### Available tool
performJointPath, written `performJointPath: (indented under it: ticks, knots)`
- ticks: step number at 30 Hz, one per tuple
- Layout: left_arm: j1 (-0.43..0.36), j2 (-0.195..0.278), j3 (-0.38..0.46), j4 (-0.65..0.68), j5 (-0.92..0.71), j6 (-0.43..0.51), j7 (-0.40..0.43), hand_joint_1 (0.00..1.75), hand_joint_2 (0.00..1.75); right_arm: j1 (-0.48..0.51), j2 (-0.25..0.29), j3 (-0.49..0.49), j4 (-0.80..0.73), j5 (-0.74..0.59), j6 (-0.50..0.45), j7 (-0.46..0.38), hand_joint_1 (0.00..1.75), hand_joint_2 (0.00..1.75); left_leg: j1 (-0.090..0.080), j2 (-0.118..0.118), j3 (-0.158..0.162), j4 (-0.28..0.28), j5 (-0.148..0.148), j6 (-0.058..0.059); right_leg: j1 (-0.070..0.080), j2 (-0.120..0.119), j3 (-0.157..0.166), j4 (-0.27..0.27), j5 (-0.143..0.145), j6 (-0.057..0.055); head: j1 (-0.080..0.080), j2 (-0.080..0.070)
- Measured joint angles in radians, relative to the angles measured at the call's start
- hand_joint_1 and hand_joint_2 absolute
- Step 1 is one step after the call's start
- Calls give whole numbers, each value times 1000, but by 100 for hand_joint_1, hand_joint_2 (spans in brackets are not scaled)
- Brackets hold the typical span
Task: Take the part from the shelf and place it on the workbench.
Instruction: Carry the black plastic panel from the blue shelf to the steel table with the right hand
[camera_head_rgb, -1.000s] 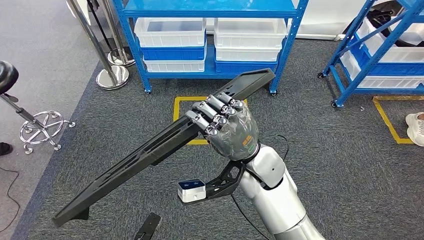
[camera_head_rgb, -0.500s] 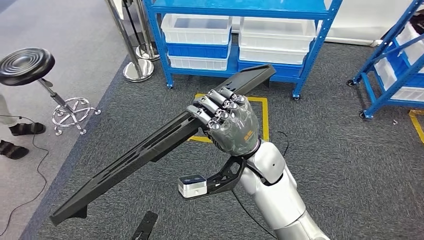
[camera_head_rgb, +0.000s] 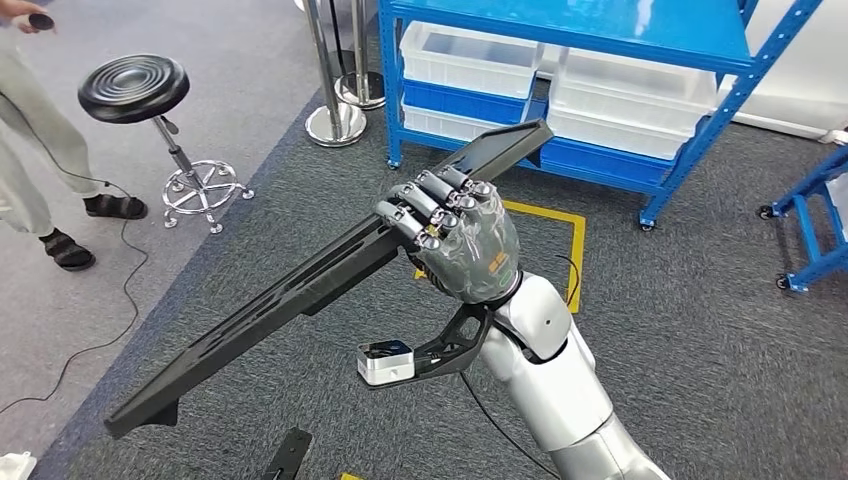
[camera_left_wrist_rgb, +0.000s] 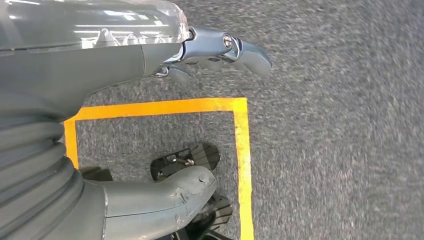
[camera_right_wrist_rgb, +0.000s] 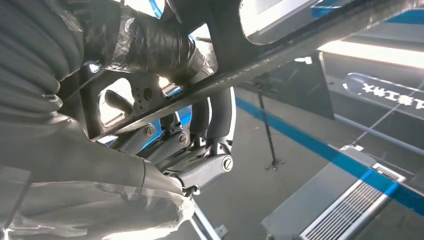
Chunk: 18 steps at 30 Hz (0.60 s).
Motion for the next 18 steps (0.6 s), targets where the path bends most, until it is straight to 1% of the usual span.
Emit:
performJointPath:
  ticks: [1,2,3,4,5,6,7,8,9,10,11,12,13,14,15,16,17,18]
  knots:
    - [1,0,0,0,0,-1,0,0,175,0,-1,0,1,0,0,4,175,175,0,-14,0,4,-2,-1,0,6,22,-51,37,-3,0,0]
    - [1,0,0,0,0,-3,0,0,175,-1,-2,0,2,0,0,8,175,175,1,-28,-1,9,-5,-3,-1,25,51,-118,72,-7,0,0]
    - [1,-1,0,0,0,-4,0,0,175,-2,-3,0,3,-1,0,12,175,175,0,-40,-4,16,-8,-5,-4,46,77,-178,95,-9,0,0]
    - [1,-2,1,0,-1,-4,0,0,175,-3,-4,0,4,-1,0,15,175,175,0,-50,-9,21,-10,-10,-5,63,95,-217,107,-11,0,0]
    - [2,-2,1,0,-1,-5,0,0,175,-4,-4,0,6,-2,0,17,175,175,1,-60,-13,23,-11,-15,-5,73,102,-235,107,-13,0,0]
    - [4,-3,1,0,-1,-5,-1,0,175,-5,-5,0,8,-3,0,18,175,175,2,-70,-17,23,-9,-21,-4,69,105,-239,106,-14,0,0]
    - [6,-2,2,0,-1,-5,-1,0,175,-6,-6,0,11,-3,0,18,175,175,4,-79,-20,21,-8,-26,-5,58,107,-242,107,-18,0,0]
    - [9,-1,2,0,-1,-4,-1,0,175,-7,-6,1,13,-2,0,18,175,175,3,-72,-23,25,-12,-32,-7,48,110,-247,109,-22,0,0]
    - [10,-1,2,0,-2,-4,-1,0,175,-9,-5,2,15,-1,0,19,175,175,1,-52,-32,45,-24,-38,-9,35,115,-253,111,-28,-3,0]
    - [9,-1,2,0,-2,-5,-1,0,175,-10,-5,3,17,0,0,19,175,175,1,-24,-50,83,-45,-44,-12,21,119,-258,112,-33,-5,0]
    - [8,-1,3,0,-2,-5,-1,0,175,-11,-5,3,19,0,0,20,175,175,1,9,-77,139,-73,-51,-10,8,121,-260,111,-36,-7,0]
    - [7,-1,3,0,-3,-6,-1,0,175,-11,-5,4,22,0,0,21,175,175,5,30,-111,205,-101,-56,-9,-6,122,-261,110,-39,-8,0]
    - [7,-1,3,0,-3,-6,-1,0,175,-11,-6,4,25,-2,0,22,175,175,8,41,-140,260,-119,-61,-8,-19,122,-260,108,-40,-8,0]
    - [8,-1,4,0,-2,-6,-1,0,175,-11,-6,5,28,-3,0,22,175,175,10,46,-157,288,-121,-64,-8,-33,123,-260,107,-40,-8,0]
    - [10,-1,5,0,-1,-6,-2,0,175,-12,-6,6,31,-5,0,23,175,175,11,49,-152,276,-102,-65,-8,-46,124,-260,105,-39,-8,0]
    - [10,-1,7,0,0,-5,-3,0,175,-13,-6,9,33,-7,0,25,175,175,11,56,-127,224,-69,-64,-8,-58,127,-259,102,-37,-8,0]
    - [10,-1,8,0,1,-5,-5,0,175,-15,-6,12,34,-7,0,28,175,175,10,72,-90,151,-33,-60,-8,-69,131,-259,99,-35,-8,0]
    - [9,-1,9,0,2,-5,-8,0,175,-18,-6,15,34,-8,0,31,175,175,5,93,-55,82,-7,-54,-5,-80,135,-259,96,-31,-8,0]
